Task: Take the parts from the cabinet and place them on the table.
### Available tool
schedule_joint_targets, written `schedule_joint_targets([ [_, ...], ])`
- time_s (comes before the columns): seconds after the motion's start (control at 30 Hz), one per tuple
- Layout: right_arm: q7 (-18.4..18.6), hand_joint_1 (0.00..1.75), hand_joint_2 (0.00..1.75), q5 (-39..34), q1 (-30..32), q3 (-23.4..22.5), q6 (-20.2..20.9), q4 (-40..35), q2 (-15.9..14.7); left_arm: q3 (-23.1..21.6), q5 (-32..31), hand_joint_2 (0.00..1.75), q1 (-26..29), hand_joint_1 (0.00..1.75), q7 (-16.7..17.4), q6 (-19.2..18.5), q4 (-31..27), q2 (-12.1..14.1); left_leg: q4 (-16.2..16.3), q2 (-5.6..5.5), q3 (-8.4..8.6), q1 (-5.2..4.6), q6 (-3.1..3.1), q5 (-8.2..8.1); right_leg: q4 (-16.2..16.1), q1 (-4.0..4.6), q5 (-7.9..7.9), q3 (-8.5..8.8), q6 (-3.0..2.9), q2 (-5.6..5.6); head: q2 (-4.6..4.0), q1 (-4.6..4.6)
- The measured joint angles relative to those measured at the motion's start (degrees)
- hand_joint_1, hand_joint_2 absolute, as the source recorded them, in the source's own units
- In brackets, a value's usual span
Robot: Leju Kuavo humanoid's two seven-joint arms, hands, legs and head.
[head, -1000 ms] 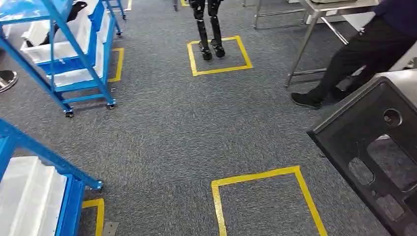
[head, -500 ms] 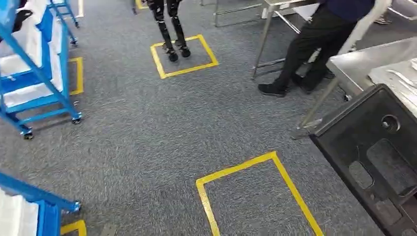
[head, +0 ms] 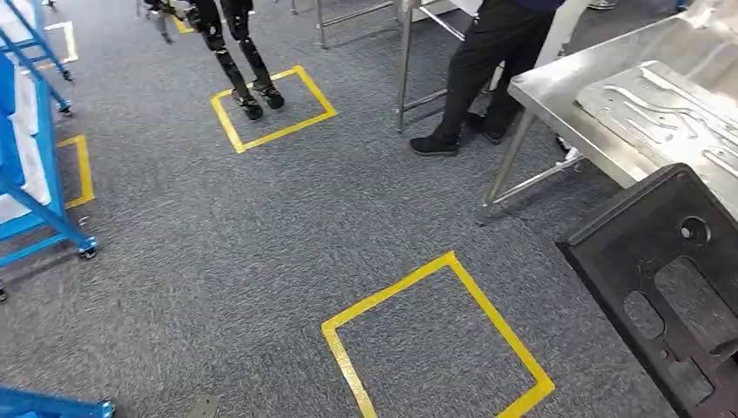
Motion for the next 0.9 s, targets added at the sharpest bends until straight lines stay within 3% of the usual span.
schedule_joint_targets([
  [0.03, 0.1, 1.75, 1.75, 0.1, 0.1, 0.0, 0.0, 0.0, 0.0, 0.0, -0.1, 1.75, 0.0, 0.00, 0.1, 0.1, 0.0, 0.0, 0.5, -0.02, -0.57, 0.00, -0.02, 0.85, 0.1, 0.00, -0.01, 0.01, 0.00, 0.79, 0.00, 0.02],
  [0.07, 0.2, 1.75, 1.75, 0.3, 0.2, 0.0, 0.0, 0.1, 0.0, 0.0, -0.1, 1.75, 0.0, 0.00, 0.2, 0.2, 0.0, 0.0, -1.5, -0.09, 0.10, 0.03, 0.03, 2.97, 0.3, -0.02, -0.06, 0.04, -0.01, 1.51, 0.00, 0.00],
  [0.13, 0.5, 1.75, 1.75, 0.9, 0.3, 0.0, 0.0, 0.1, 0.0, 0.1, -0.2, 1.75, -0.2, 0.00, 0.3, 0.5, 0.0, 0.0, -10.6, -1.10, 3.87, 0.15, 0.22, 8.60, 0.8, -0.16, -0.29, 0.04, 0.32, 3.06, 0.00, 0.00],
  [0.17, 0.6, 1.75, 1.75, 1.0, 0.3, 0.0, 0.0, 0.1, 0.0, 0.2, -0.2, 1.75, -0.2, 0.00, 0.5, 0.5, 0.0, 0.0, -15.0, -3.37, 5.75, 0.36, 0.48, 9.73, 1.1, -0.26, -0.48, -0.04, 0.61, 3.79, 0.00, 0.00],
  [0.2, 0.7, 1.75, 1.75, 1.0, 0.3, 0.1, 0.0, 0.2, 0.0, 0.3, -0.2, 1.75, -0.1, 0.00, 0.6, 0.5, 0.0, 0.0, -16.0, -4.96, 6.19, 0.29, 0.54, 9.02, 1.4, 0.07, -0.61, -0.39, 0.92, 4.41, 0.00, 0.00],
  [0.3, 0.9, 1.75, 1.75, 1.1, 0.5, 0.3, 0.0, 0.3, 0.0, 0.3, -0.3, 1.75, -0.1, 0.00, 0.8, 0.5, 0.0, 0.0, -16.0, -3.33, 6.38, -0.12, 1.45, 9.09, 1.0, -0.28, 0.02, -1.01, 2.06, 6.26, 0.00, 0.00],
  [0.33, 0.9, 1.75, 1.75, 1.1, 0.6, 0.3, 0.0, 0.3, 0.0, 0.3, -0.4, 1.75, -0.2, 0.00, 0.9, 0.4, 0.0, -0.2, -16.7, -2.58, 6.43, 0.41, 2.18, 9.59, 1.1, -0.18, 0.06, -1.17, 2.40, 6.63, 0.00, 0.02],
  [0.37, 0.9, 1.75, 1.75, 1.1, 0.8, 0.3, 0.0, 0.5, 0.0, 0.3, -0.5, 1.75, -0.4, 0.00, 1.0, 0.3, 0.0, -0.2, -16.9, -1.81, 6.45, 0.45, 2.57, 9.84, 2.2, -0.14, -0.90, -1.48, 2.47, 3.36, 0.00, 0.04],
  [0.4, 0.9, 1.75, 1.75, 1.1, 0.8, 0.3, 0.0, 0.5, 0.0, 0.4, -0.6, 1.75, -0.4, 0.00, 1.0, 0.3, 0.0, -0.2, -17.0, -1.32, 6.39, 0.40, 2.90, 9.87, 4.4, 0.00, -2.69, -2.52, 2.65, 0.80, 0.00, 0.18],
  [0.43, 0.8, 1.75, 1.75, 1.1, 0.7, 0.3, 0.0, 0.5, 0.0, 0.5, -0.6, 1.75, -0.2, 0.00, 1.2, 0.3, 0.0, -0.2, -17.0, -0.45, 6.33, 0.28, 3.02, 9.81, 8.8, -0.11, -5.32, -4.59, 2.95, -0.56, 0.00, 0.20],
  [0.47, 0.8, 1.75, 1.75, 1.1, 0.6, 0.3, 0.0, 0.7, 0.0, 0.7, -0.6, 1.75, -0.1, 0.00, 1.4, 0.2, 0.0, -0.2, -16.9, 0.42, 6.33, 0.16, 3.10, 9.75, 13.4, -0.25, -7.49, -6.73, 3.15, -0.97, 0.00, 0.20],
  [0.5, 0.9, 1.75, 1.75, 1.1, 0.6, 0.3, 0.0, 0.7, 0.0, 0.7, -0.6, 1.75, 0.0, 0.00, 1.4, 0.2, 0.0, -0.2, -16.9, 1.25, 6.29, 0.09, 3.18, 9.69, 16.9, -0.30, -8.66, -8.43, 3.29, -1.09, 0.00, 0.20],
  [0.53, 0.9, 1.75, 1.75, 1.1, 0.7, 0.3, 0.0, 0.9, 0.0, 0.7, -0.6, 1.75, 0.0, 0.00, 1.4, 0.2, 0.0, -0.2, -16.9, 2.09, 6.33, 0.09, 3.16, 9.61, 18.3, -0.33, -8.46, -9.11, 3.39, -1.16, 0.00, 0.20],
  [0.57, 0.8, 1.75, 1.75, 1.1, 0.7, 0.3, 0.0, 1.0, 0.0, 0.7, -0.6, 1.75, 0.0, 0.00, 1.5, 0.2, 0.0, -0.2, -16.9, 2.71, 6.40, 0.09, 3.05, 9.50, 17.1, -0.34, -7.13, -8.50, 3.43, -1.24, 0.00, 0.20],
  [0.63, 0.8, 1.75, 1.75, 1.2, 0.7, 0.3, 0.0, 1.0, 0.0, 0.7, -0.6, 1.75, -0.2, 0.00, 1.5, 0.1, 0.0, -0.3, -16.9, 4.00, 6.86, 0.09, 2.80, 9.13, 7.9, -0.30, -2.08, -3.52, 3.17, -2.32, 0.00, 0.20],
  [0.67, 0.7, 1.75, 1.75, 1.4, 0.7, 0.3, 0.0, 1.0, 0.0, 0.7, -0.7, 1.75, -0.2, 0.00, 1.6, 0.0, 0.0, -0.3, -16.9, 4.54, 7.36, 0.04, 2.60, 8.90, 2.6, -0.11, -0.17, -0.53, 2.80, -4.34, 0.00, 0.20],
  [0.7, 0.6, 1.75, 1.75, 1.5, 0.5, 0.3, 0.0, 1.0, 0.0, 0.7, -0.7, 1.75, -0.2, 0.00, 1.7, 0.0, 0.0, -0.3, -16.8, 4.98, 7.40, -0.39, 2.18, 8.61, 1.2, 0.66, -1.08, 0.16, 2.25, -6.60, 0.00, 0.17],
  [0.73, 0.5, 1.75, 1.75, 1.6, 0.6, 0.3, 0.0, 1.0, 0.0, 0.7, -0.7, 1.75, -0.3, 0.00, 1.7, -0.1, 0.0, -0.3, -16.8, 5.33, 7.48, -0.42, 1.93, 8.52, 1.1, 0.63, -0.76, 0.01, 1.97, -5.47, 0.00, 0.15],
  [0.8, 0.5, 1.75, 1.75, 1.6, 0.5, 0.3, 0.0, 1.0, 0.0, 0.7, -0.8, 1.75, -0.4, 0.00, 1.8, -0.3, 0.0, -0.3, -16.9, 6.42, 7.87, -0.44, 1.58, 8.53, 1.2, 0.81, -0.72, -0.43, 1.66, -4.41, 0.00, 0.18],
  [0.83, 0.5, 1.75, 1.75, 1.7, 0.6, 0.3, 0.0, 1.1, 0.0, 0.7, -0.8, 1.75, -0.6, 0.00, 1.8, -0.3, 0.0, -0.3, -17.0, 7.05, 8.10, -0.48, 1.20, 8.39, 0.8, 0.61, -0.51, -0.47, 1.22, -3.70, 0.00, 0.18],
  [0.87, 0.4, 1.75, 1.75, 1.7, 0.6, 0.3, 0.0, 1.1, 0.0, 0.7, -0.8, 1.75, -0.7, 0.00, 1.8, -0.3, 0.0, -0.3, -16.3, 4.79, 7.88, -0.07, 0.66, 7.53, 0.3, 0.13, -0.14, -0.05, 0.72, -3.13, 0.00, 0.15],
  [0.9, 0.5, 1.75, 1.75, 1.7, 0.5, 0.3, 0.0, 1.1, 0.0, 0.7, -0.8, 1.75, -0.7, 0.00, 1.8, -0.4, 0.0, -0.3, -14.3, 2.00, 6.95, 0.00, 0.50, 6.00, 0.2, 0.04, -0.01, -0.08, 0.43, -2.65, 0.00, 0.15],
])
